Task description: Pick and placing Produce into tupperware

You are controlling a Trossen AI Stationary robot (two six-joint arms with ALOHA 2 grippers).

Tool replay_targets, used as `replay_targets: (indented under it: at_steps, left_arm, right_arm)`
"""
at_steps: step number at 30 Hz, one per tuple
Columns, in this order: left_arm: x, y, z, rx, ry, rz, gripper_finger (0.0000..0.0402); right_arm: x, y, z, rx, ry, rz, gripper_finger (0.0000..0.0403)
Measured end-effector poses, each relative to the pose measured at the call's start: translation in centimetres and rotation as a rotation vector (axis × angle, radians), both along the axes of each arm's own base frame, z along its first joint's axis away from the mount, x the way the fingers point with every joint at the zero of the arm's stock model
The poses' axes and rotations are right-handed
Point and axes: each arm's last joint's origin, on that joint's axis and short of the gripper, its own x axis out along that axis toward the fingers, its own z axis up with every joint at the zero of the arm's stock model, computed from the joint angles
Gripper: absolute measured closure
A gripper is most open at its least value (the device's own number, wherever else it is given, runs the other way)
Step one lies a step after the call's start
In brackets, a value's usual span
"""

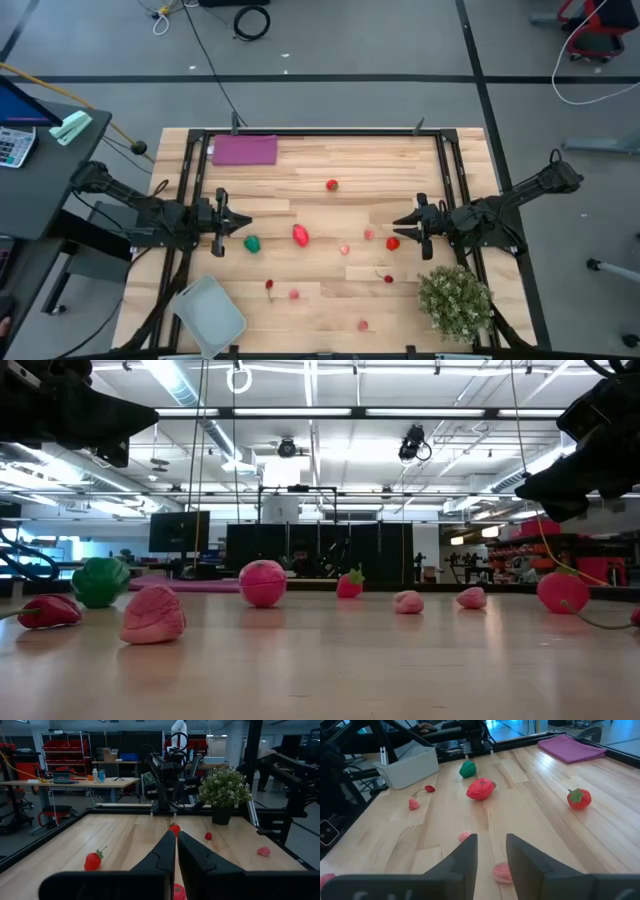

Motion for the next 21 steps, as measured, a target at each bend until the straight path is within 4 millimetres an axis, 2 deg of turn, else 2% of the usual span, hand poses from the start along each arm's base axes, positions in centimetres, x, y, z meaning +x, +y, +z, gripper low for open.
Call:
replay_targets:
  at_steps: [11, 21]
  left_arm:
    - [0.00, 0.00, 0.02, 0.000, -0.001, 0.000, 0.0366]
    - [0.00, 0.01, 0.02, 0.000, -0.001, 0.000, 0.0376]
  right_arm:
    - [0.00, 0.00, 0.00, 0.000, 0.000, 0.000, 0.0293]
    - [0.00, 0.00, 0.00, 0.000, 0.000, 0.000, 0.0293]
